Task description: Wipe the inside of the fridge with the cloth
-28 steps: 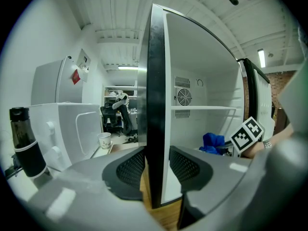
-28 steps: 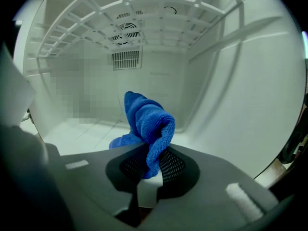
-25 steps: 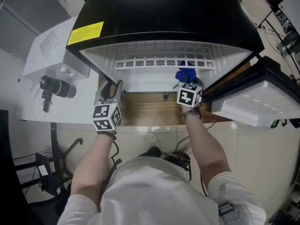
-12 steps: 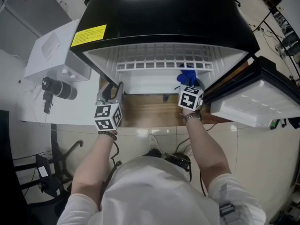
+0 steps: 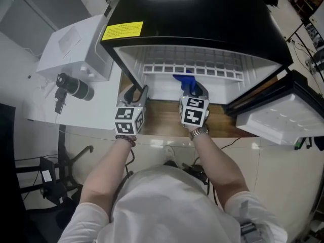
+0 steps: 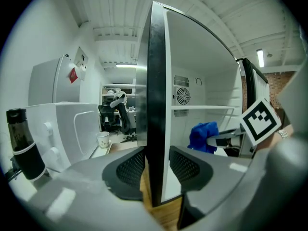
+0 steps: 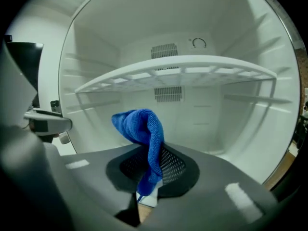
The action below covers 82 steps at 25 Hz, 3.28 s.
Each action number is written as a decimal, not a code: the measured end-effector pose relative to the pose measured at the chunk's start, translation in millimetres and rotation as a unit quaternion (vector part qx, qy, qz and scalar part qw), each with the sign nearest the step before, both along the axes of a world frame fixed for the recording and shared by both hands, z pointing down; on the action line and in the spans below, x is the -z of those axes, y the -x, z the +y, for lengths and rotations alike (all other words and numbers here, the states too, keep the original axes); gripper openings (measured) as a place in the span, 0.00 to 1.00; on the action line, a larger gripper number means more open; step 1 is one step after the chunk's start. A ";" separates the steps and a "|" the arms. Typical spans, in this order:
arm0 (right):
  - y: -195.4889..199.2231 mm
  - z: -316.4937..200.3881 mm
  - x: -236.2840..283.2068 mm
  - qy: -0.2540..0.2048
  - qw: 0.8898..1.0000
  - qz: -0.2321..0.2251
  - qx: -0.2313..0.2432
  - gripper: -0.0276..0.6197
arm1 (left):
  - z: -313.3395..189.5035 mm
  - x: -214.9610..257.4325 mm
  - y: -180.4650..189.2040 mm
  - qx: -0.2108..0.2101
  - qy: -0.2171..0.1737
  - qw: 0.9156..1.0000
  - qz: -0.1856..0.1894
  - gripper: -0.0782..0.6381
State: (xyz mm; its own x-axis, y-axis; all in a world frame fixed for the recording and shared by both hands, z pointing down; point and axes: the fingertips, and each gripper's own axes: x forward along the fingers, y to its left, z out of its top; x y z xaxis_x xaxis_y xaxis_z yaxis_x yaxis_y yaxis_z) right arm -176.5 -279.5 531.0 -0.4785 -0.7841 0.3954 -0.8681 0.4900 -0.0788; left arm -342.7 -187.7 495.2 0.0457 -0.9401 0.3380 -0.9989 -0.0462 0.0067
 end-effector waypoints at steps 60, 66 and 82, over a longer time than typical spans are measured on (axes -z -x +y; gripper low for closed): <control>-122.0 -3.7 -86.6 0.102 0.985 0.079 -0.115 0.11 | 5.5 3.5 1.1 -0.001 -0.001 1.000 -0.002 0.31; -145.7 -8.4 -86.0 0.112 0.979 0.071 -0.154 0.11 | 7.4 3.4 -0.5 -0.001 -0.002 1.000 0.002 0.33; -165.5 -6.1 -79.9 0.112 0.975 0.076 -0.179 0.11 | 26.8 -10.9 -6.9 -0.002 0.007 1.000 0.029 0.33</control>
State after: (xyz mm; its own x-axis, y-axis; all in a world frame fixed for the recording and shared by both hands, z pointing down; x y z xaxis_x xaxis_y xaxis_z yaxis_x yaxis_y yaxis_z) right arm -10.9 -285.7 610.9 -0.1133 -0.7758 0.6207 -0.9902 0.1396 -0.0063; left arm -335.8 -160.9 506.0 0.0692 -0.9349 0.3481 -0.9967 -0.0495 0.0650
